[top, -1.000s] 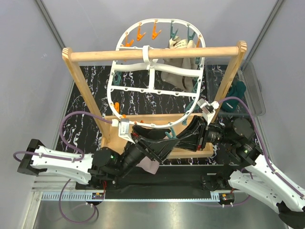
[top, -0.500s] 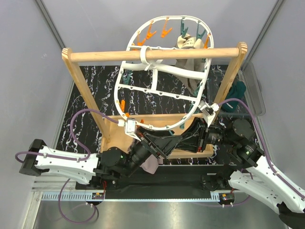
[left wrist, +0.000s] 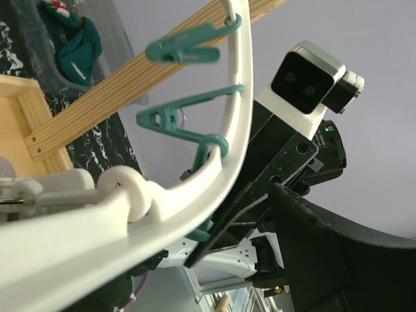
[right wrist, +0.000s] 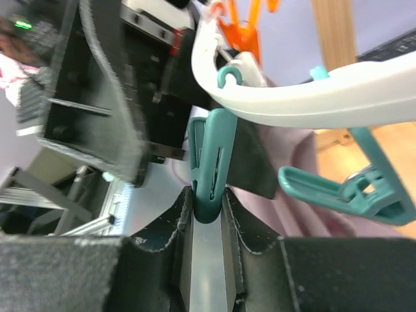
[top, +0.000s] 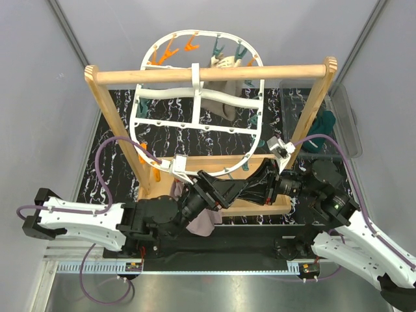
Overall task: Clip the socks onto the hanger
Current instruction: Open the clamp at the hanger.
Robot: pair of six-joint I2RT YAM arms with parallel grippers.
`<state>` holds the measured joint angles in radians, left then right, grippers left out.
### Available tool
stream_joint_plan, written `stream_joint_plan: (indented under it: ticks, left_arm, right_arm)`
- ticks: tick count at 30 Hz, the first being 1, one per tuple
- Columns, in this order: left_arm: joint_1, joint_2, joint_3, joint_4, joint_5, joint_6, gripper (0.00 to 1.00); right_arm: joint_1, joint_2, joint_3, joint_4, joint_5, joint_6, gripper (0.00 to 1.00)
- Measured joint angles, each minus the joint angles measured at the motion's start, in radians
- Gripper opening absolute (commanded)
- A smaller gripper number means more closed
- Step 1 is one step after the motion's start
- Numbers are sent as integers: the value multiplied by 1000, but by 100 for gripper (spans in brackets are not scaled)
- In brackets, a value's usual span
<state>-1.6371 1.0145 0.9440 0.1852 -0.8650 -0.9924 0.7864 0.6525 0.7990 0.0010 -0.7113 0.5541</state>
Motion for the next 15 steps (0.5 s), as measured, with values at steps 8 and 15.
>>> stream_joint_plan:
  ticks: [8, 15]
  left_arm:
    - [2, -1, 188, -522, -8, -310, 79]
    - [-16, 17, 368, -983, -8, -610, 67]
  right_arm:
    - [0, 43, 22, -122, 58, -166, 0]
    - [1, 61, 28, -169, 110, -272, 0]
